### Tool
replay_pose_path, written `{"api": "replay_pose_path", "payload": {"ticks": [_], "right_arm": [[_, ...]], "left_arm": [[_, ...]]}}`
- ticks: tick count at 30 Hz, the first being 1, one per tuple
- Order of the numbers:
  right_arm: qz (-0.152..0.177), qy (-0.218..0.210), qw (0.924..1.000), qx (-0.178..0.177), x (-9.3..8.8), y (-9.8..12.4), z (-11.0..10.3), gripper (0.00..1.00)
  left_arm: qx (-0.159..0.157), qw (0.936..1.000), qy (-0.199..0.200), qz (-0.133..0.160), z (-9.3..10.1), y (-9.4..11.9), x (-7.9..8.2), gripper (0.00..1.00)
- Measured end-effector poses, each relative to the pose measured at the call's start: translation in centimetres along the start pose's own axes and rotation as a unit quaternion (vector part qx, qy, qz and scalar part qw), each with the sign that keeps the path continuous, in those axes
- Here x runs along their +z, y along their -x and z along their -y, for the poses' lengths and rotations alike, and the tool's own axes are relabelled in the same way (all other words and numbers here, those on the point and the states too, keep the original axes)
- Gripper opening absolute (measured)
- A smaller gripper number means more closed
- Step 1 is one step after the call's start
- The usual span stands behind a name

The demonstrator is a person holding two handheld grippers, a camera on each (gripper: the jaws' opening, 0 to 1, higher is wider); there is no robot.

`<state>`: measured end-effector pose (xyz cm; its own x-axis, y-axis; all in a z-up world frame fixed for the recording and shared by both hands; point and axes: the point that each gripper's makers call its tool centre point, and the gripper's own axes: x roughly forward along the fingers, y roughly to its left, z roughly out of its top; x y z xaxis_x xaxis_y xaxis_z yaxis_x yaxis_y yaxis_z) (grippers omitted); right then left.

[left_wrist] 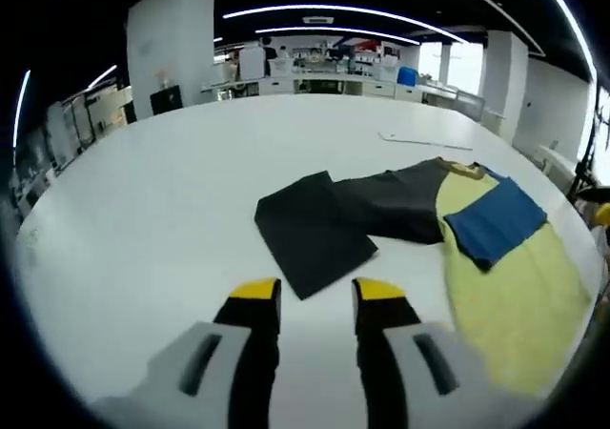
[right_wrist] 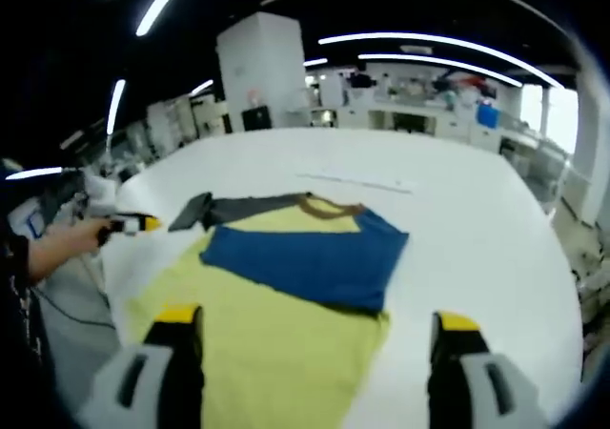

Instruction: Fold the garment on the visible template until the final outline fits inside the template.

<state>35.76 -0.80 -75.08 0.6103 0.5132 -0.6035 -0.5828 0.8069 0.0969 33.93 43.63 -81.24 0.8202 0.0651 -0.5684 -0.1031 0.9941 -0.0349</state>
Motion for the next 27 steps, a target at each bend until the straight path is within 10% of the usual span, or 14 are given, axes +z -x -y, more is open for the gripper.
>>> {"api": "replay_pose_path", "payload": {"ticks": [27], "right_arm": [[-0.006,-0.008,0.9998,-0.014,-1.0,0.6,-0.8,0.99]], "left_arm": [[0.015,0.9991,0.037,-0.01,-0.1,-3.5,-1.5,0.0]]}}
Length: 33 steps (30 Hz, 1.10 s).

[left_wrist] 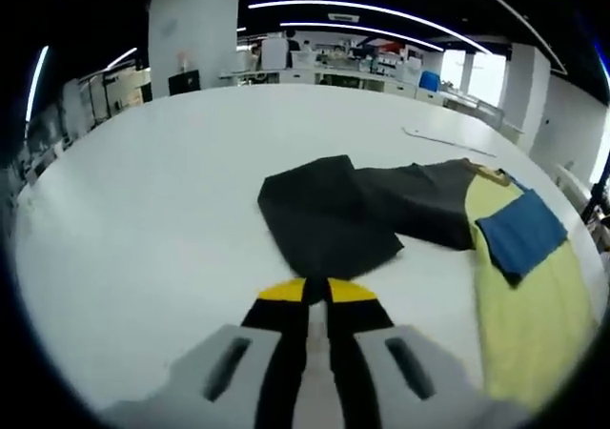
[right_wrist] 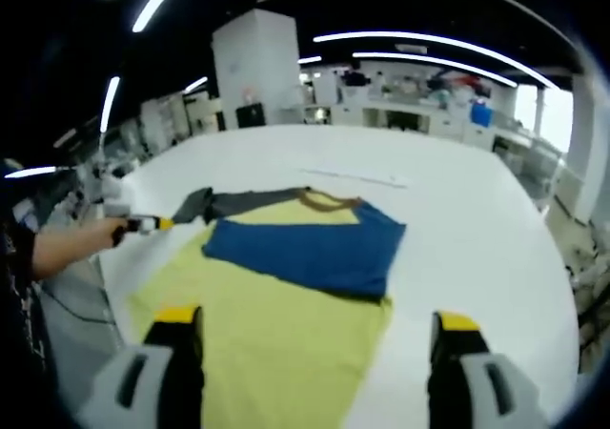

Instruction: Fold the garment on the visible template until the final outline fits inside the template.

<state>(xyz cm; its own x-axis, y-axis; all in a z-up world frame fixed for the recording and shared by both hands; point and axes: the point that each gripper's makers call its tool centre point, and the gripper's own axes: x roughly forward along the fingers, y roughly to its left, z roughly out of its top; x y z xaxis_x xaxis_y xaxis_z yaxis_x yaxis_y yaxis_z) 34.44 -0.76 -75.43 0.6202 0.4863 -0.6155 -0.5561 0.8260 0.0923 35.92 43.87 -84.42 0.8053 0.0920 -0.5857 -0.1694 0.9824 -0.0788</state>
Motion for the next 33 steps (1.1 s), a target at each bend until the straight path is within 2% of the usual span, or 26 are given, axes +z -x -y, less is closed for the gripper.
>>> {"api": "replay_pose_path", "payload": {"ticks": [4,7,13,15,18,22,24,28,31,33], "right_arm": [[0.0,0.0,1.0,0.002,-0.1,0.0,-0.3,0.99],[0.0,0.001,1.0,0.006,0.0,0.0,-0.5,0.99],[-0.001,0.001,1.0,0.009,0.0,0.1,-0.6,0.99],[0.001,-0.001,0.9999,0.011,0.1,0.1,-0.7,0.99],[-0.001,-0.003,0.9999,0.012,0.0,0.1,-0.8,0.99],[-0.001,-0.002,0.9999,0.014,-0.1,0.2,-1.2,0.99],[-0.001,-0.003,0.9999,0.014,-0.1,0.3,-1.3,0.99],[-0.001,-0.002,0.9999,0.015,0.0,0.3,-1.4,0.99],[-0.003,-0.002,0.9999,0.014,0.0,0.4,-1.5,0.99],[-0.003,-0.002,0.9999,0.013,0.0,0.5,-1.5,0.99]], "left_arm": [[-0.004,1.0,-0.005,-0.004,-0.1,0.1,0.1,0.0],[-0.014,0.9997,-0.019,0.001,-0.2,0.6,0.7,0.0],[-0.042,0.9982,-0.039,0.015,-0.3,2.7,2.1,0.0],[-0.055,0.9975,-0.042,0.016,-1.5,3.0,2.0,0.0],[-0.068,0.996,-0.057,0.013,-1.5,4.1,2.1,0.0],[-0.08,0.9952,-0.055,0.008,-2.0,5.1,2.1,0.0],[-0.083,0.9947,-0.06,0.006,-2.9,5.1,2.2,0.0],[-0.101,0.9919,-0.077,0.0,-3.4,5.6,2.1,0.0],[-0.125,0.9901,-0.063,0.0,-3.4,5.7,2.3,0.0],[-0.128,0.9884,-0.081,-0.009,-3.9,5.7,2.1,0.0]]}}
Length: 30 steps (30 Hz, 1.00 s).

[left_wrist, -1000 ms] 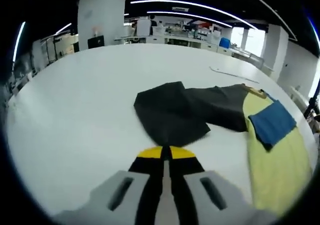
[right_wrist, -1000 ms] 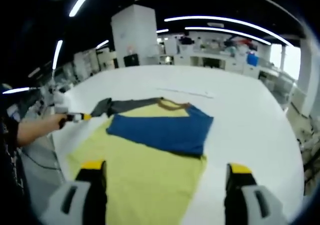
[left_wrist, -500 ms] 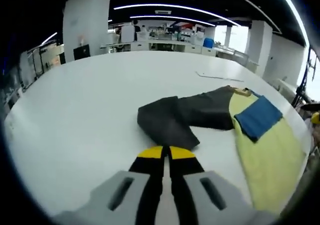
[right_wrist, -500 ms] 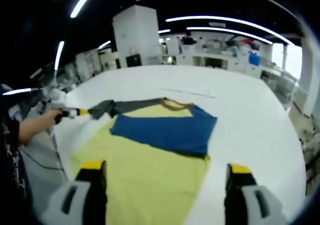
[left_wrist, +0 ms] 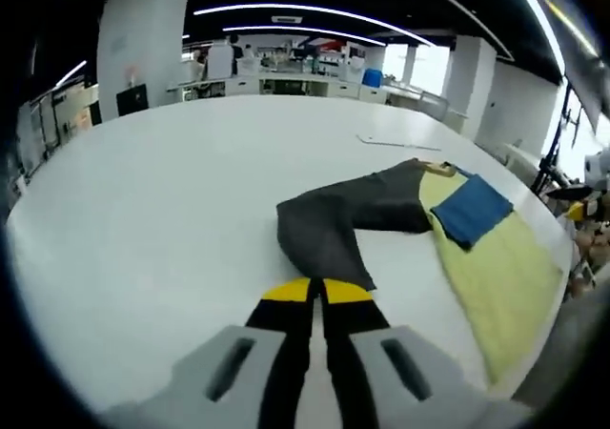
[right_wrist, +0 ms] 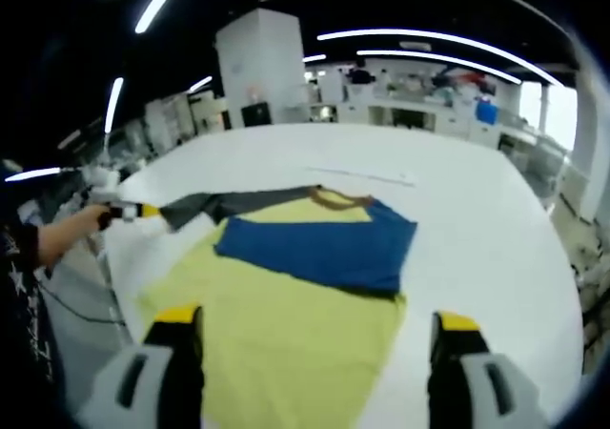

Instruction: Fold the garment on the visible template until the final outline fits inside the template.

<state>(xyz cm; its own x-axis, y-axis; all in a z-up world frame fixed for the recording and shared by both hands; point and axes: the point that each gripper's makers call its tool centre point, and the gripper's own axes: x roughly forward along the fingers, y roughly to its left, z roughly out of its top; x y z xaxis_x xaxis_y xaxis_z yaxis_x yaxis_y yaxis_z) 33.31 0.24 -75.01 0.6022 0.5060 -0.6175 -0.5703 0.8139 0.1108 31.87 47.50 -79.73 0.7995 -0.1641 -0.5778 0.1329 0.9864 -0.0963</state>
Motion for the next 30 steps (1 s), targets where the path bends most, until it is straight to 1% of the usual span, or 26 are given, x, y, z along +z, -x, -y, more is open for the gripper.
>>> {"api": "replay_pose_path", "payload": {"ticks": [4,6,8,10,13,17,20,22,25,30], "right_arm": [[-0.001,-0.001,1.0,-0.002,0.0,0.0,0.0,0.99],[-0.003,0.0,1.0,-0.003,-0.1,0.1,-0.1,0.99],[-0.004,0.0,1.0,-0.003,-0.1,0.1,0.0,0.99],[-0.005,-0.001,1.0,-0.004,-0.1,0.2,-0.1,0.99],[-0.007,-0.001,1.0,-0.006,-0.2,0.2,-0.1,0.99],[-0.011,-0.002,0.9999,-0.007,-0.4,0.2,-0.2,0.99],[-0.012,-0.002,0.9999,-0.008,-0.5,0.3,-0.2,0.99],[-0.014,-0.002,0.9999,-0.009,-0.5,0.3,-0.2,0.99],[-0.014,-0.003,0.9998,-0.011,-0.5,0.5,-0.2,0.99],[-0.015,-0.004,0.9998,-0.011,-0.6,0.4,-0.2,0.99]], "left_arm": [[-0.006,0.9997,-0.019,-0.014,-0.8,0.0,-0.2,0.0],[-0.005,0.9986,-0.045,-0.027,-1.6,-0.1,-0.4,0.0],[-0.003,0.998,-0.053,-0.035,-2.1,0.0,-0.6,0.0],[-0.003,0.998,-0.051,-0.037,-2.6,0.0,-0.6,0.0],[0.007,0.9974,-0.055,-0.045,-3.5,0.0,-1.1,0.0],[0.014,0.9975,-0.05,-0.049,-4.0,-0.2,-1.5,0.0],[0.031,0.9968,-0.045,-0.058,-4.8,-0.2,-2.0,0.01],[0.044,0.9962,-0.04,-0.063,-5.5,-0.2,-2.4,0.03],[0.054,0.9966,-0.025,-0.058,-5.8,0.0,-2.4,0.07],[0.063,0.9971,0.009,-0.041,-5.3,0.2,-2.2,0.24]]}}
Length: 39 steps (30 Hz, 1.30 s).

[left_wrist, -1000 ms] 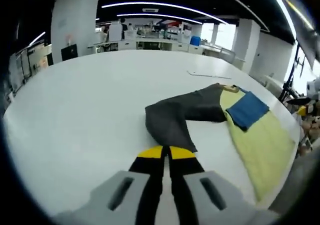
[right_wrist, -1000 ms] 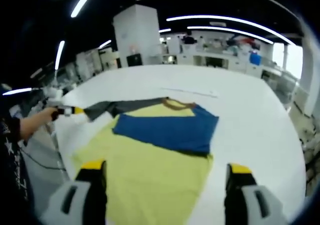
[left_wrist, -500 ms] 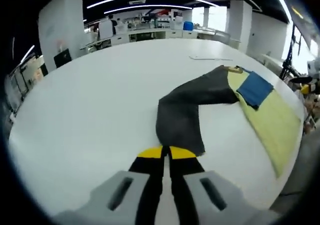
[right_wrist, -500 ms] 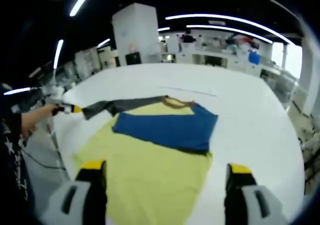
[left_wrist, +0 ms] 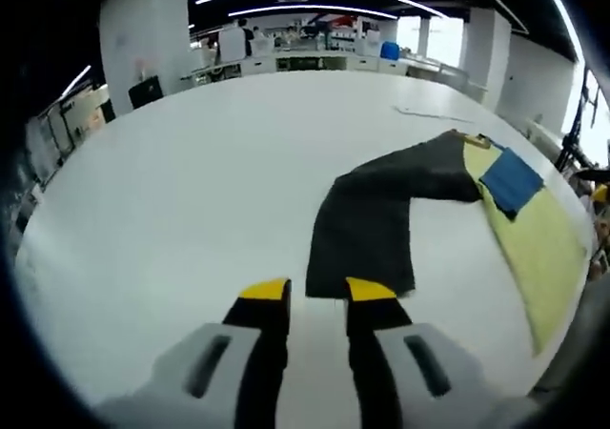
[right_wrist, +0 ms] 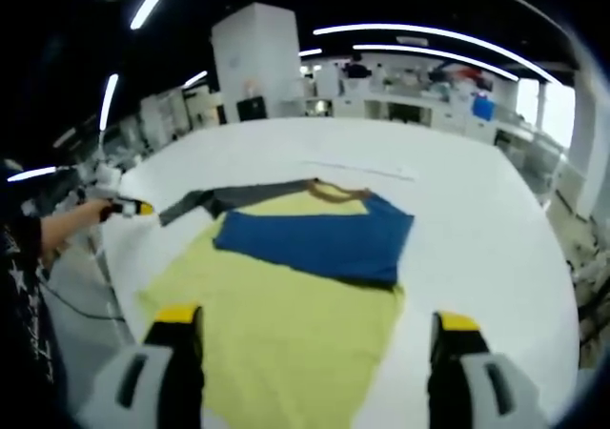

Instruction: Fold the garment on the visible template until the final outline fits inside the template.

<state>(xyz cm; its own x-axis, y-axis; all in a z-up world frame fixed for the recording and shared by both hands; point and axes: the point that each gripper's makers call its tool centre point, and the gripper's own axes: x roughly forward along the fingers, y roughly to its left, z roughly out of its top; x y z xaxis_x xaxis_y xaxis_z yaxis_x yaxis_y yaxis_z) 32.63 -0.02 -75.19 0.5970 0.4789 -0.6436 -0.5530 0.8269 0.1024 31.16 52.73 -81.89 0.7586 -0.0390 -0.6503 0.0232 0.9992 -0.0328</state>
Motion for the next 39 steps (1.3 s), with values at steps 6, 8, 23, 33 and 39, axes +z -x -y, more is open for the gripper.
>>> {"api": "replay_pose_path", "payload": {"ticks": [6,8,23,33,39], "right_arm": [[0.0,0.001,1.0,0.005,0.0,0.0,-0.6,0.99],[0.0,0.002,1.0,0.006,0.0,0.0,-0.6,0.99],[0.006,0.001,1.0,0.006,-0.2,0.1,-0.4,0.99],[0.005,0.007,1.0,0.001,-0.4,0.3,-0.2,0.99],[0.003,0.009,0.9999,-0.007,-0.6,0.5,0.3,0.99]], "left_arm": [[0.007,0.9986,0.05,0.015,1.3,0.2,-0.1,0.37],[0.013,0.9982,0.056,0.017,1.6,0.2,-0.1,0.37],[0.072,0.9903,0.118,0.015,4.2,-0.9,-0.8,0.38],[0.097,0.9859,0.136,0.013,5.3,-1.8,-1.1,0.34],[0.131,0.9806,0.145,0.016,5.1,-1.7,-1.4,0.3]]}}
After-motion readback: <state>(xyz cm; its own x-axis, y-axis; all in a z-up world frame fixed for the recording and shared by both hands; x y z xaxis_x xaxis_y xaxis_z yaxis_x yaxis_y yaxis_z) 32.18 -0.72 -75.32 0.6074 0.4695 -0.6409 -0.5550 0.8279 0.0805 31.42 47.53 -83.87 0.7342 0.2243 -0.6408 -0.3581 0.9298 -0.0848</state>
